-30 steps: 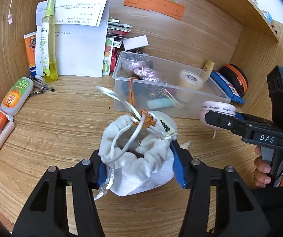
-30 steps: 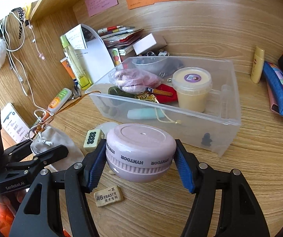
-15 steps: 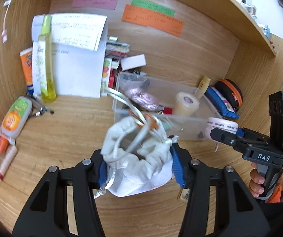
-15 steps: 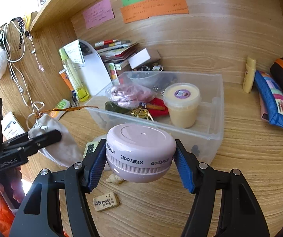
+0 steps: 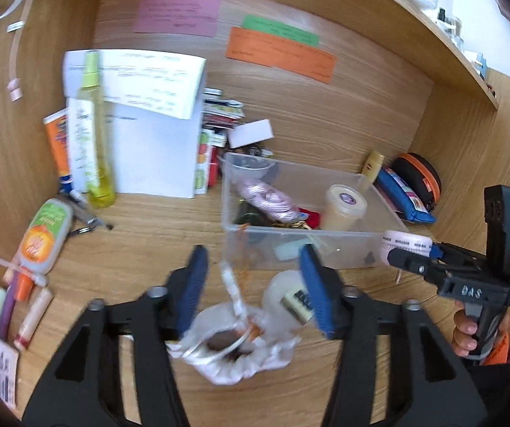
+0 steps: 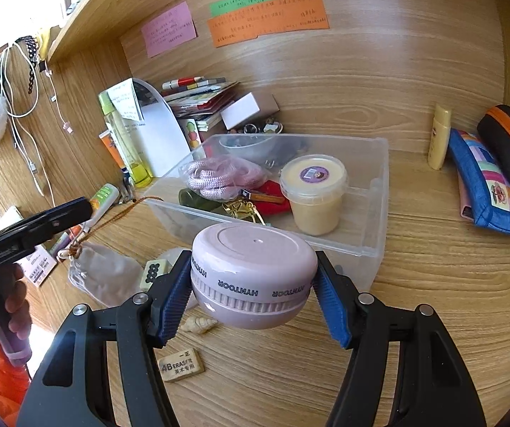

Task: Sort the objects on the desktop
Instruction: 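Lift the white pouch with the left tool while the right tool sets the pink compact into the box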

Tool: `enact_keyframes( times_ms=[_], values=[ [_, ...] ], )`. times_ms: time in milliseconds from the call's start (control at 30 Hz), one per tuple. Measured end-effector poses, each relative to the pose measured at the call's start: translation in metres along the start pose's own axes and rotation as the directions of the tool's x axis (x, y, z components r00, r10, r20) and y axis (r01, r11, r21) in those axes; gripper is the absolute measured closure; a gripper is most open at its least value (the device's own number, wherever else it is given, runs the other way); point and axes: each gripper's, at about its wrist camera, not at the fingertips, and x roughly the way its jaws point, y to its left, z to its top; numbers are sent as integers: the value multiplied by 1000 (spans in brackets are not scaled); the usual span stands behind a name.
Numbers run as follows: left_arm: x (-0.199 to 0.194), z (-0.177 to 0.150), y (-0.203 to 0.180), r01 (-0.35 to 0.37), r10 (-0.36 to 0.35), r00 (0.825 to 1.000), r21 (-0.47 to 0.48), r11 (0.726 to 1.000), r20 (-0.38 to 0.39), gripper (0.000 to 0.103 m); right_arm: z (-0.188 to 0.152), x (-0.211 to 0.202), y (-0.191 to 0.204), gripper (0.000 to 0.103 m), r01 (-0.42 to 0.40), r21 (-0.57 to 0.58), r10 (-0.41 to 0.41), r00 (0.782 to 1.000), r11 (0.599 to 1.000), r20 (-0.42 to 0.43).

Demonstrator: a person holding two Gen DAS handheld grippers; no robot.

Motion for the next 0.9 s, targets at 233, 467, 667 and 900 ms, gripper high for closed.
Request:
enact_keyframes(
  times_ms=[233,467,667,900],
  values=[
    [4,-34,10,-6,3,996,-35,999,-90,22,1,9,2,41,-9,4,9,1000,1000,-13],
    [41,-56,-6,-3,0,981,-14,1000,-196,8,8,4,4,41,24,-16,-23,1000,1000,8],
    [67,-61,3,-99,93,967,-14,995,-236,7,20,-2,-9,41,81,-6,-81,996,997,36],
    [75,-61,7,-51,49,970,-5,999,-238,24,35,13,-25,41,152,-8,-152,988,988,26]
  ],
)
